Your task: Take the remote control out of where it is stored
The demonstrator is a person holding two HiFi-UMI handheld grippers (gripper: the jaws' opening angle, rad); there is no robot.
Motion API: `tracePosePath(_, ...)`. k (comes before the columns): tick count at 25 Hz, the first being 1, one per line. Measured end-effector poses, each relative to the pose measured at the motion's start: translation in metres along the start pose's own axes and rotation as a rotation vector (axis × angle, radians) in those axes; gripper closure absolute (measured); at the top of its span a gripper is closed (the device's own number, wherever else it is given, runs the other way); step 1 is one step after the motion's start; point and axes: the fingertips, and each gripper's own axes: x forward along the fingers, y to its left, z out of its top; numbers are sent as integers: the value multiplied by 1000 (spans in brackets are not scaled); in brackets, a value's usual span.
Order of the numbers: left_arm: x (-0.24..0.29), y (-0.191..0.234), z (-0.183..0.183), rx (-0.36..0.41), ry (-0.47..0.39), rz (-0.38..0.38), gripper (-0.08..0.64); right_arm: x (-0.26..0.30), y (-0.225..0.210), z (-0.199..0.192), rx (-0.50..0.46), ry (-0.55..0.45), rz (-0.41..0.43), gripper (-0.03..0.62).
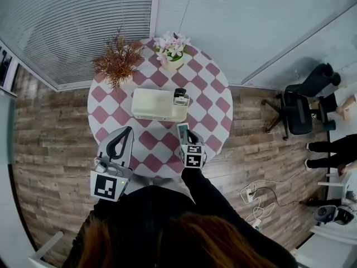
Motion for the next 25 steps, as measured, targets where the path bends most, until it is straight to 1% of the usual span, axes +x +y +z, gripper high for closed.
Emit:
tracePosePath(3, -1, 0, -1, -7, -4, 2, 554, -7, 2, 5, 1, -26, 11, 577)
tracePosePath(7, -2, 2, -2, -12, -4, 4, 554, -23, 9, 23, 1, -83, 40, 578)
tracePosePath(11, -2, 2, -3, -16, -3, 4, 554, -42, 17, 44, -41, -152, 64, 578)
tracePosePath(13, -1, 1, -3, -19, -6, -1, 554, -55, 24, 58, -73, -201, 79, 577)
tracePosePath(16, 0, 0, -3, -26, -11, -7, 554, -76, 34, 80, -94, -278, 103, 578)
tracePosePath(21, 1, 0, -3, -17, -15, -13, 554, -114, 44, 112, -73, -390, 140, 578)
tracePosePath(25, 0, 0, -2, -20, -19, -19, 554, -145, 49, 129, -67, -461, 168, 578)
